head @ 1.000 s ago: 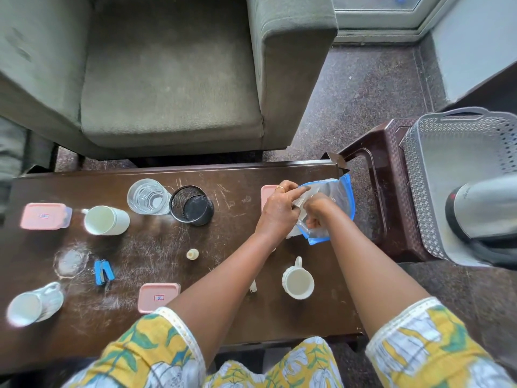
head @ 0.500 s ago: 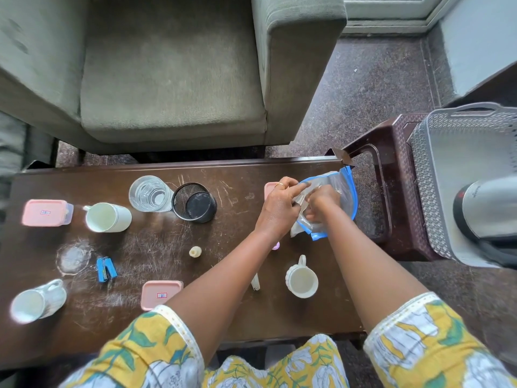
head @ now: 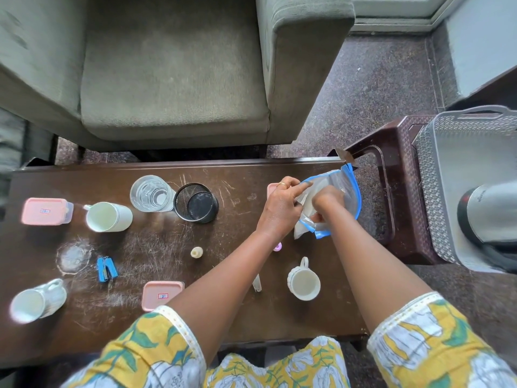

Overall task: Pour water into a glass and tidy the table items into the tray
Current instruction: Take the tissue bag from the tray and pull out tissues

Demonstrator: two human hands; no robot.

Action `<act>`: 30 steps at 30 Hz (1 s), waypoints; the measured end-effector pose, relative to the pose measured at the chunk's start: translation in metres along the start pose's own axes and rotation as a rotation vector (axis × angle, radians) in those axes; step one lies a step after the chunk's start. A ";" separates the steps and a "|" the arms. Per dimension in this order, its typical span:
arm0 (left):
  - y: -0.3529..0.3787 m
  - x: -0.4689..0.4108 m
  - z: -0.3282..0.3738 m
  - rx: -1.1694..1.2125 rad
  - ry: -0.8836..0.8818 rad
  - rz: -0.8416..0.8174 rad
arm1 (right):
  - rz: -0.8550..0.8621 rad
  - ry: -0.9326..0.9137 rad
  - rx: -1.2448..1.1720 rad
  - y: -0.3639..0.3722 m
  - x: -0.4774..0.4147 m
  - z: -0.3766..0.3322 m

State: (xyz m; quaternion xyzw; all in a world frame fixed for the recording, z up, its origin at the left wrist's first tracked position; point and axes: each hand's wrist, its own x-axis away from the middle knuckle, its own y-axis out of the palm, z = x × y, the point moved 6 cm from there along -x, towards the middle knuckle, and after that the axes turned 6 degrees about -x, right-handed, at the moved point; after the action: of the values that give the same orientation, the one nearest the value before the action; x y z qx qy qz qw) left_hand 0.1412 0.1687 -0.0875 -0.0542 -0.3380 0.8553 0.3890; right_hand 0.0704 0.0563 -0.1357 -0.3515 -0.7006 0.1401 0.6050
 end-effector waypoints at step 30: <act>0.001 0.009 0.012 0.057 -0.010 -0.018 | 0.099 -0.114 0.081 0.007 0.003 -0.003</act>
State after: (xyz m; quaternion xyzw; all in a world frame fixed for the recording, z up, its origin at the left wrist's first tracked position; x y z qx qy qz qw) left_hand 0.1305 0.1682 -0.0776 -0.0355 -0.3159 0.8613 0.3965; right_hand 0.0760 0.0628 -0.1373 -0.3524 -0.7093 0.2180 0.5703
